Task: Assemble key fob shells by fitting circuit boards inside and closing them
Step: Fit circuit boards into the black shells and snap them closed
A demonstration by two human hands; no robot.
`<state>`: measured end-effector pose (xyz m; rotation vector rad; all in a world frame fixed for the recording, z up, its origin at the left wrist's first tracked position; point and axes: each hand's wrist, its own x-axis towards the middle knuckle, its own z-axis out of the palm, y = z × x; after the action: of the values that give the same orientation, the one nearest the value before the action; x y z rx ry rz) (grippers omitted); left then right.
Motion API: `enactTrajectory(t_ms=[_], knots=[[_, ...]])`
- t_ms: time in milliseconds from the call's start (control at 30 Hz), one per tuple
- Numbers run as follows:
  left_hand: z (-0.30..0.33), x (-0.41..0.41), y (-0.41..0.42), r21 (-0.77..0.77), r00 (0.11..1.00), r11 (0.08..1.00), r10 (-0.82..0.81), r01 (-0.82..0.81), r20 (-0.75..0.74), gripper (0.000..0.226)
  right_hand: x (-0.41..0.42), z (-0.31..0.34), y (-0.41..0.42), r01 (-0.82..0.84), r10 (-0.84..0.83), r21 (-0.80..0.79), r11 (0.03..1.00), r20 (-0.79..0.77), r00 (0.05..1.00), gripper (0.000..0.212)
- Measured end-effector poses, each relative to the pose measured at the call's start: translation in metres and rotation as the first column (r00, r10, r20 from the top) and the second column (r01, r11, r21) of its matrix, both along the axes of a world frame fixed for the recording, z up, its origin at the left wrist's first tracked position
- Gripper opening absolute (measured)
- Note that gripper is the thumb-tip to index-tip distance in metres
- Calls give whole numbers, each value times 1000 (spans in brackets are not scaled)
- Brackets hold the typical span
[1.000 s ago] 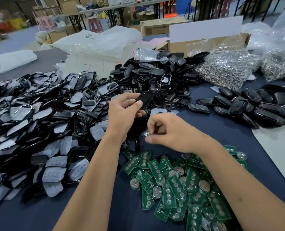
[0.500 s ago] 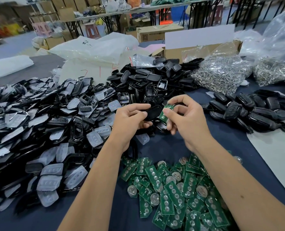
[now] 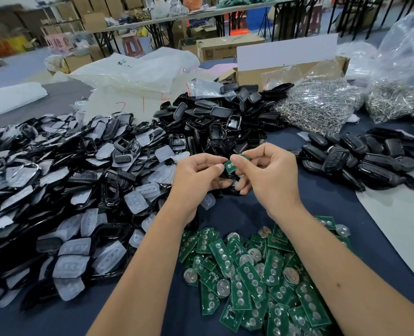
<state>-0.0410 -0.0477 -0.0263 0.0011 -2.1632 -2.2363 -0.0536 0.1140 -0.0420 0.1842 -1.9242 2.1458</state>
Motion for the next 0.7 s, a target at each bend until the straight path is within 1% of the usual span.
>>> enactTrajectory(t_ms=[167, 367, 467, 600, 700], knots=[[-2, -1, 1, -13, 1000, 1000, 17, -17, 15, 19, 0, -1, -1, 1, -2, 64, 998, 17, 1000, 22], [-5, -2, 0, -8, 999, 999, 50, -50, 7, 17, 1, -3, 0, 55, -59, 199, 978, 15, 998, 23], [-6, -3, 0, 2, 999, 999, 34, -34, -3, 12, 1, -3, 0, 78, -84, 221, 972, 19, 996, 24], [-7, -3, 2, -8, 999, 999, 31, -31, -23, 15, 3, -4, -2, 129, -134, 234, 964, 7, 991, 25], [-6, -2, 2, -11, 999, 999, 37, -37, -23, 13, 3, -4, -1, 110, -114, 244, 964, 0, 993, 23]])
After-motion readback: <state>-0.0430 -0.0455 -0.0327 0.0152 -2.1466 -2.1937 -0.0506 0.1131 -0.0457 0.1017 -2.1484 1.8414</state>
